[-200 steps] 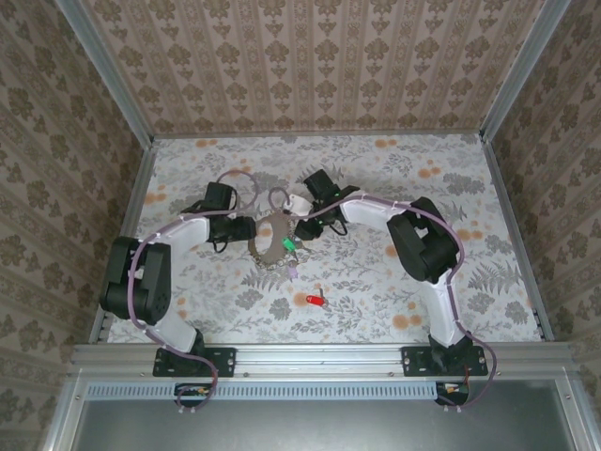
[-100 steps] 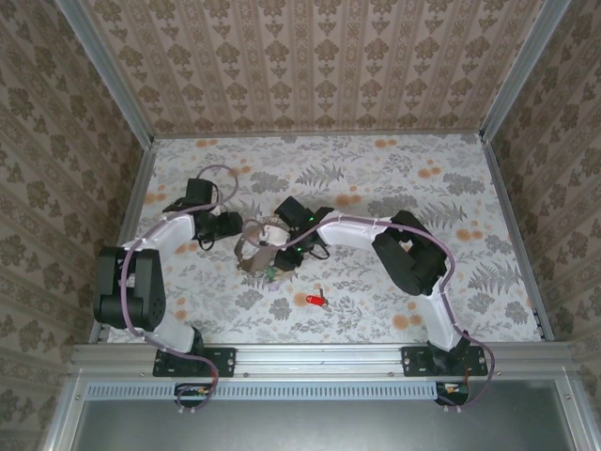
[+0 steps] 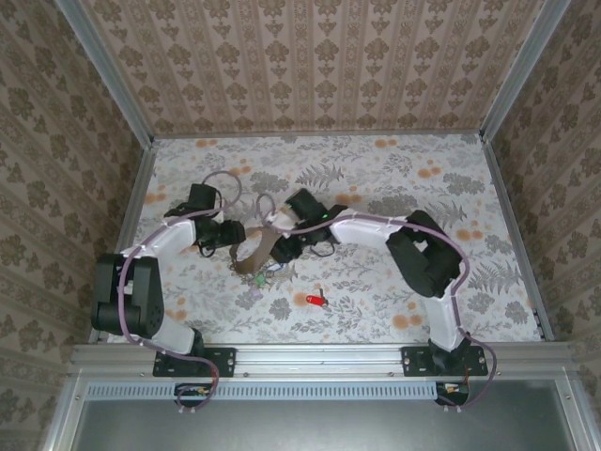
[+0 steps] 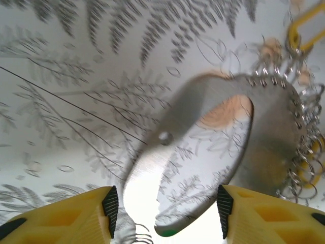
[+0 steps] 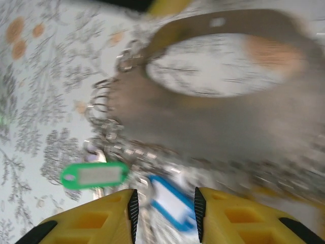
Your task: Put the keys on the keyring
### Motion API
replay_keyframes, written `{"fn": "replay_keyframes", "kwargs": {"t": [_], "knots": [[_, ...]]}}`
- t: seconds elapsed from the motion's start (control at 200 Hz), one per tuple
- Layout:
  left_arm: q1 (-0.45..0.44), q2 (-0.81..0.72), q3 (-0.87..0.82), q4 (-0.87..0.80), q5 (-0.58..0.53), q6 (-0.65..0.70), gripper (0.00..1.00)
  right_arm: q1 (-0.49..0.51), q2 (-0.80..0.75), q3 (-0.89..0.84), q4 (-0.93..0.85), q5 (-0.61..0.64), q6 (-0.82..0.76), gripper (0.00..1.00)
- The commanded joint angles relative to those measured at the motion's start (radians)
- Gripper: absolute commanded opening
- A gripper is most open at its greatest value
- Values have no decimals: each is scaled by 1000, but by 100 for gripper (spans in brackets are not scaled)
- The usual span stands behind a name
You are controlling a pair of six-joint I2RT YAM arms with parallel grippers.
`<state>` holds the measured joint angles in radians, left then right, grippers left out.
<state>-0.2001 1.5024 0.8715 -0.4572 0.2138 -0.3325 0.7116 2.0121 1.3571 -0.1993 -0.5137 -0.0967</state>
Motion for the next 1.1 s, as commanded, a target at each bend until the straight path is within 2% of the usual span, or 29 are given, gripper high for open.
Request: {"fn": "replay_keyframes", "kwargs": {"t": [0.0, 0.085, 0.195, 0.3, 0.58, 0.94, 1.095], "knots": [[-24, -41, -29, -7, 72, 22, 52, -41, -26, -11, -38, -24, 4, 37], [-25, -59, -42, -10, 129, 5, 46, -27, -3, -14, -42, -63, 22, 34], [-25, -78, -69, -13, 194, -16, 32, -18, 15, -46, 16, -53, 78, 27], [-25, -95, -114, 18, 228, -41, 32, -9, 38, -45, 22, -16, 91, 26], [-24, -43, -142, 114, 204, -62, 33, 39, 104, -19, -4, 15, 74, 22], [5, 87, -108, 140, 197, -55, 33, 84, 105, -22, -115, -76, -68, 21], [13, 126, -78, 134, 186, -55, 33, 113, 92, -23, -127, -165, -126, 21]]}}
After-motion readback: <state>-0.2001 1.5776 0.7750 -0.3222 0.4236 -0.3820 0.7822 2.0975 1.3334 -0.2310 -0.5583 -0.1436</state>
